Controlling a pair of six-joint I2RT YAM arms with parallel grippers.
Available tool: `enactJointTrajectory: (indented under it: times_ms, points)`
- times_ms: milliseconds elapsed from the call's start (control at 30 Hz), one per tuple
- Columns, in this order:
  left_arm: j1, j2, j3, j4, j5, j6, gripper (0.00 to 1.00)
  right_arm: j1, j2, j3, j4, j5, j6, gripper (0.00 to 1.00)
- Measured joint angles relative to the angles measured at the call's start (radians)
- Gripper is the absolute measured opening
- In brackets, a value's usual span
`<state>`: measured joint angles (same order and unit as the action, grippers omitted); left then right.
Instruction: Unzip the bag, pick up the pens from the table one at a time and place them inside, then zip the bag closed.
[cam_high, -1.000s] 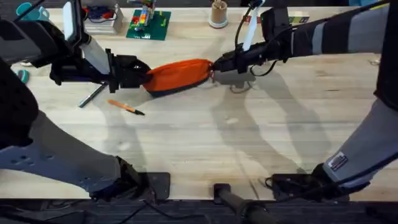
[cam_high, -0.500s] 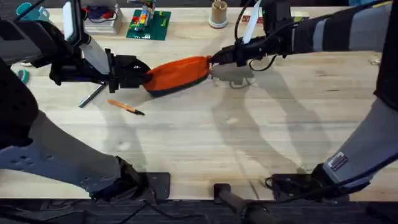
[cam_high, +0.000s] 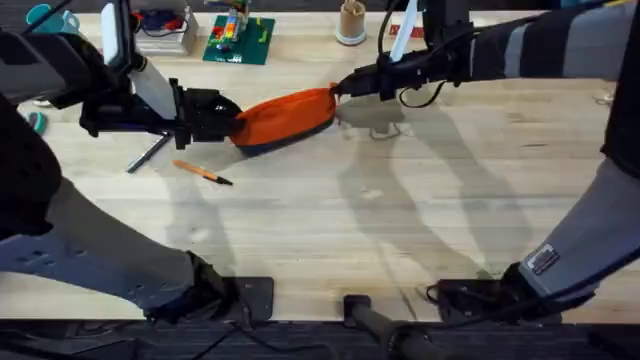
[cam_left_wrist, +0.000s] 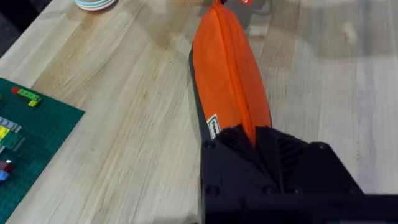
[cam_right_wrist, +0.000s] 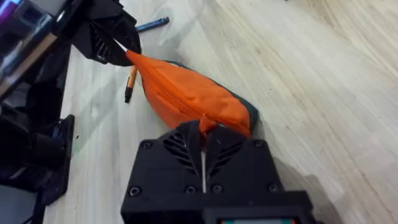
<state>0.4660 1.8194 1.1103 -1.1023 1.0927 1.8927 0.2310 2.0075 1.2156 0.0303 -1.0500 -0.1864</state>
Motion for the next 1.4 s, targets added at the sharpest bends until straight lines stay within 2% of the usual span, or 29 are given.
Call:
enactJointTrajectory:
  times_ms: [667, 1400]
  points:
    - [0.000, 0.000, 0.000, 0.000, -0.001, 0.000, 0.040, 0.054, -0.042, 0.003, 0.006, -0.002, -0.037, 0.031]
    - [0.000, 0.000, 0.000, -0.002, -0.002, 0.000, 0.040, 0.178, -0.045, 0.014, 0.014, -0.004, -0.076, 0.030]
